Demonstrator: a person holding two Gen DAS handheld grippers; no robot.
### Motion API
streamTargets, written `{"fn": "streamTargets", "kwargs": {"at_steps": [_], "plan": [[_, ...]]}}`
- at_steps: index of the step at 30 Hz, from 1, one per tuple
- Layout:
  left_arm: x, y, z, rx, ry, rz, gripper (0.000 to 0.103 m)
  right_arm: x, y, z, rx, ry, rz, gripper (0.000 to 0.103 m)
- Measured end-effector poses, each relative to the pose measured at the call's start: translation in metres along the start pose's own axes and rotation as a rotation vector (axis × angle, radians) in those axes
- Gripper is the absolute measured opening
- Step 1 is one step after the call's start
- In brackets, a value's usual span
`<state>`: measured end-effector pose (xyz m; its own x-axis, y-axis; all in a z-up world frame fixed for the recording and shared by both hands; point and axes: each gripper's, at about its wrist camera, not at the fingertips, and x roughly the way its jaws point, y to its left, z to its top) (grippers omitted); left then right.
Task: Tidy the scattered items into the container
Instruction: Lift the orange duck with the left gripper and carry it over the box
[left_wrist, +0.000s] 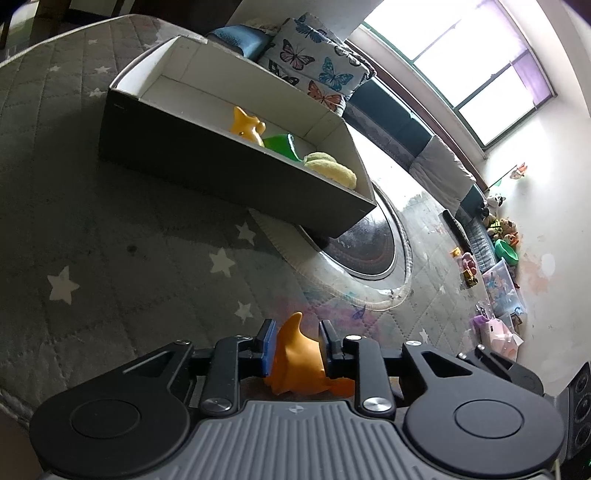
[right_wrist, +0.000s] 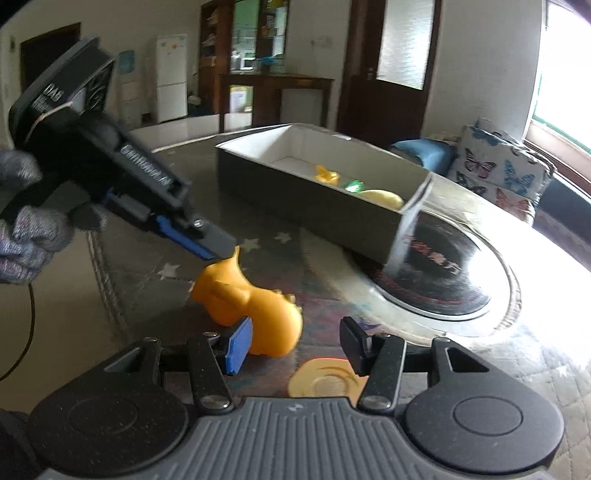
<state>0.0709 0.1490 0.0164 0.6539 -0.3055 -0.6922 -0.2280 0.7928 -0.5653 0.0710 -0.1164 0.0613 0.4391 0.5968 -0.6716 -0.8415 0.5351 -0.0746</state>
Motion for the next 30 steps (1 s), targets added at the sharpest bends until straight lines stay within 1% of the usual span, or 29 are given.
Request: {"fn": "streamTargets", "kwargs": {"at_steps": [7, 15, 28, 30], "plan": [[0.006, 0.004, -0.001, -0.039, 0.012, -0.005, 0.028, 0.019, 0.012, 0.004, -0.03, 0.019, 0.034, 0.053], [0.013, 0.009, 0.0, -0.061, 0.02, -0.018, 0.028, 0.034, 0.015, 0.006, -0.049, 0.041, 0.03, 0.053], [0.022, 0.012, 0.006, -0.053, 0.035, -0.034, 0.027, 0.045, 0.015, 0.005, -0.062, 0.071, 0.058, 0.053], [0.024, 0.013, 0.008, -0.052, 0.039, -0.031, 0.025, 0.044, 0.016, 0.006, -0.056, 0.075, 0.061, 0.053]]}}
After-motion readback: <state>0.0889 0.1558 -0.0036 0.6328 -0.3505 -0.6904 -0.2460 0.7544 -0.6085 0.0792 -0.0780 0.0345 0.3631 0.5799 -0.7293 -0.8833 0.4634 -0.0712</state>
